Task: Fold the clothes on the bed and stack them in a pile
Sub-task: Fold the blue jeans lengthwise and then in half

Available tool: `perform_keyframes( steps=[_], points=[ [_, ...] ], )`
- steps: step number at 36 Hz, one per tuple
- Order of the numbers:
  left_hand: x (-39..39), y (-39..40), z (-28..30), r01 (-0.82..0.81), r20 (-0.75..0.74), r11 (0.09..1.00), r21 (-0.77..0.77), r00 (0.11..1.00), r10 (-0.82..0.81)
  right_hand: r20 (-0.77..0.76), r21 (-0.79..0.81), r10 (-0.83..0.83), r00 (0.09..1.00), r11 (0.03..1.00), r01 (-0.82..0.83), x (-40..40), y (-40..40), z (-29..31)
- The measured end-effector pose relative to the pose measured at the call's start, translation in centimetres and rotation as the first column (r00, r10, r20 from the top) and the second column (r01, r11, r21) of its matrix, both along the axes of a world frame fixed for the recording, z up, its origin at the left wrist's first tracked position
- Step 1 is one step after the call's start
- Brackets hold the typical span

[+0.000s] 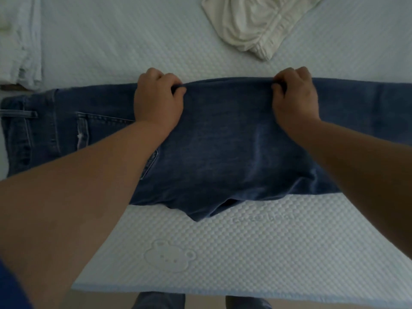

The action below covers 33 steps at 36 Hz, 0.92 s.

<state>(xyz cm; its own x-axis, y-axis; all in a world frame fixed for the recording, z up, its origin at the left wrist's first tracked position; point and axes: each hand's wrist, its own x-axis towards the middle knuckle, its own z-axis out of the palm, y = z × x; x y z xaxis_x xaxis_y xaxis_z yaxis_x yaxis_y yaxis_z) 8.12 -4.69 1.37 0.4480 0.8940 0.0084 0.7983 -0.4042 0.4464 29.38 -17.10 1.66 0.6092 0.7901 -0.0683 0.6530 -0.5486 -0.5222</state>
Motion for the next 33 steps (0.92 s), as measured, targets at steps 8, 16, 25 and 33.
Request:
perform_keyframes(
  steps=[8, 16, 25, 33],
  points=[
    [1.4, -4.4, 0.7, 0.35, -0.153, 0.936, -0.039, 0.923, -0.352, -0.029, -0.056, 0.081, 0.996, 0.995, -0.083, -1.2, -3.2, 0.8],
    [-1.0, -11.7, -1.7, 0.651, -0.397, 0.686, -0.324, 0.565, -0.723, 0.063, -0.531, 0.511, 0.857, 0.745, -0.404, -1.2, -15.1, -1.2],
    [0.0, -12.8, -1.2, 0.641, -0.532, 0.688, -0.341, 0.471, -0.703, 0.138, -0.261, 0.041, 0.99, 0.965, -0.004, 0.1, -18.6, 0.3],
    [3.8, -17.5, 1.3, 0.669, -0.297, 0.631, -0.394, 0.557, -0.776, -0.522, -0.259, -0.849, 0.085, 0.252, 0.932, 5.1, -24.1, 2.6]
  ],
)
